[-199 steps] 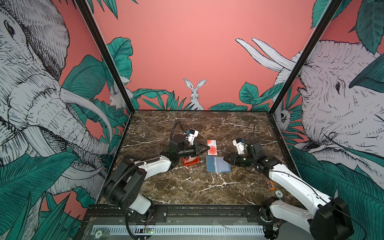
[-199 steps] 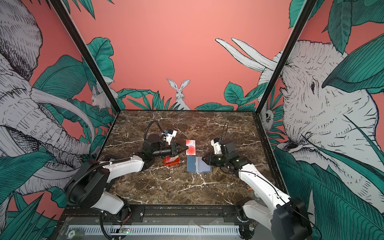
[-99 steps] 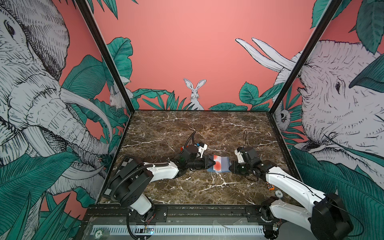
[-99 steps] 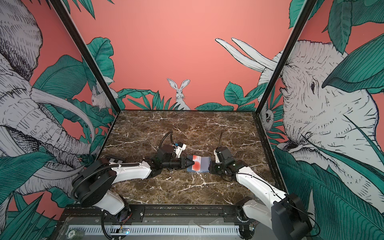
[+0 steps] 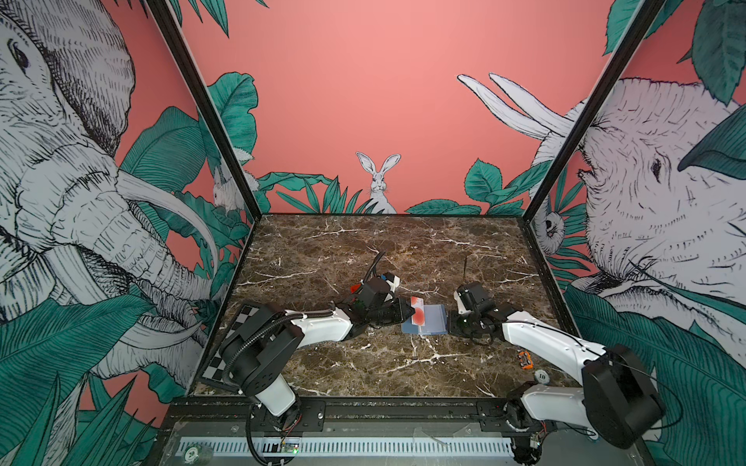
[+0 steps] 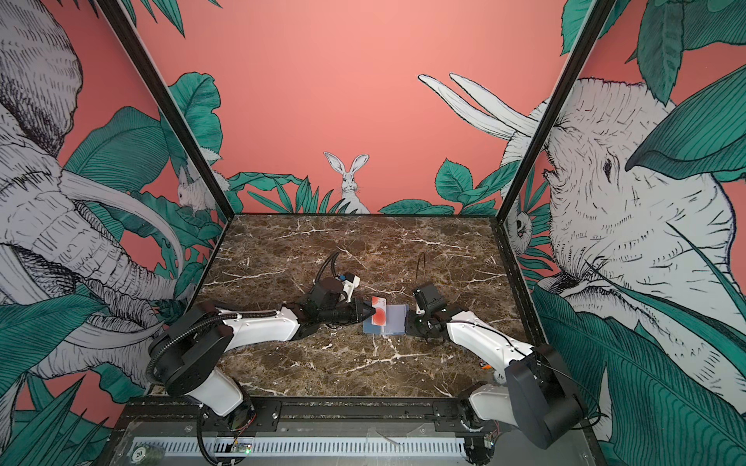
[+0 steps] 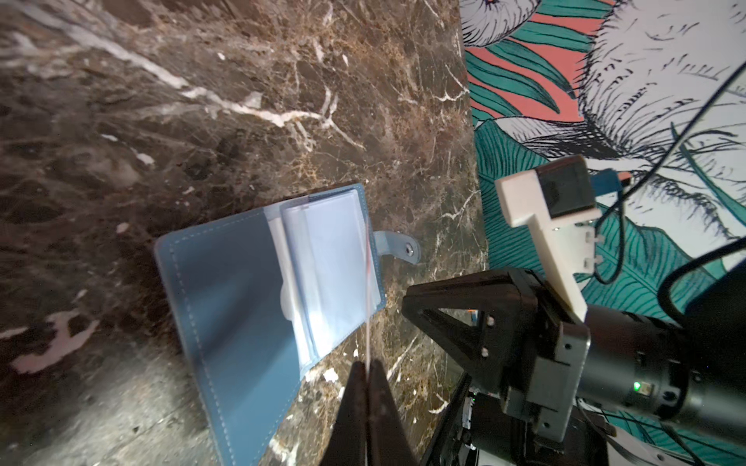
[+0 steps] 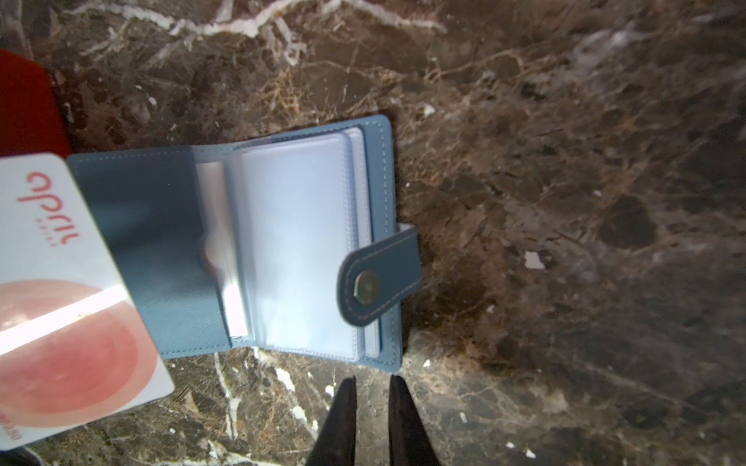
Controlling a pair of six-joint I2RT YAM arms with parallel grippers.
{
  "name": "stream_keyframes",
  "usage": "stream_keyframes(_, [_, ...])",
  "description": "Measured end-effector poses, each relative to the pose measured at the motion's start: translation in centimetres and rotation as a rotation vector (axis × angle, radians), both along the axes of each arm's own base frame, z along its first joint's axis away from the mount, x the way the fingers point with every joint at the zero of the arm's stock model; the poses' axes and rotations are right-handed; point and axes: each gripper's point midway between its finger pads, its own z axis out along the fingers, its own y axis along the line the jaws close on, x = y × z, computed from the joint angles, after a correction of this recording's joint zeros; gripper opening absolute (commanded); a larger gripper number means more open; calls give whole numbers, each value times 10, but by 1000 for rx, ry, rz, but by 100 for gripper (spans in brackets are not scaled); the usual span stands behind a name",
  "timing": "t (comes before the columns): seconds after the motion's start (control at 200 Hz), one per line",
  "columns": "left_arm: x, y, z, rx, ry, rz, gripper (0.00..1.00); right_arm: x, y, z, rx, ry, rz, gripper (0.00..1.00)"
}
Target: Put the credit cards into the card holder
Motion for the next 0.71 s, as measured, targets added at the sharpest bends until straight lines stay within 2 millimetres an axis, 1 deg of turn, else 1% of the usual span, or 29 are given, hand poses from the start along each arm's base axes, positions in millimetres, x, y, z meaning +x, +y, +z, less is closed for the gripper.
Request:
stream_keyframes(0.11, [1, 2, -4, 13, 10, 16, 0, 3, 1, -5, -14, 18, 1, 11])
stream_keyframes(0.23, [3, 1, -6, 17, 16, 23, 0, 5, 2, -11, -19, 26, 2, 9])
stream_keyframes(0.52, [3, -1, -18, 25, 49, 33, 0, 7, 4, -19, -26, 41, 3, 6])
stream_keyframes(0.705, [3, -2, -24, 30, 69, 38, 0, 8, 4, -20, -26, 41, 3, 5])
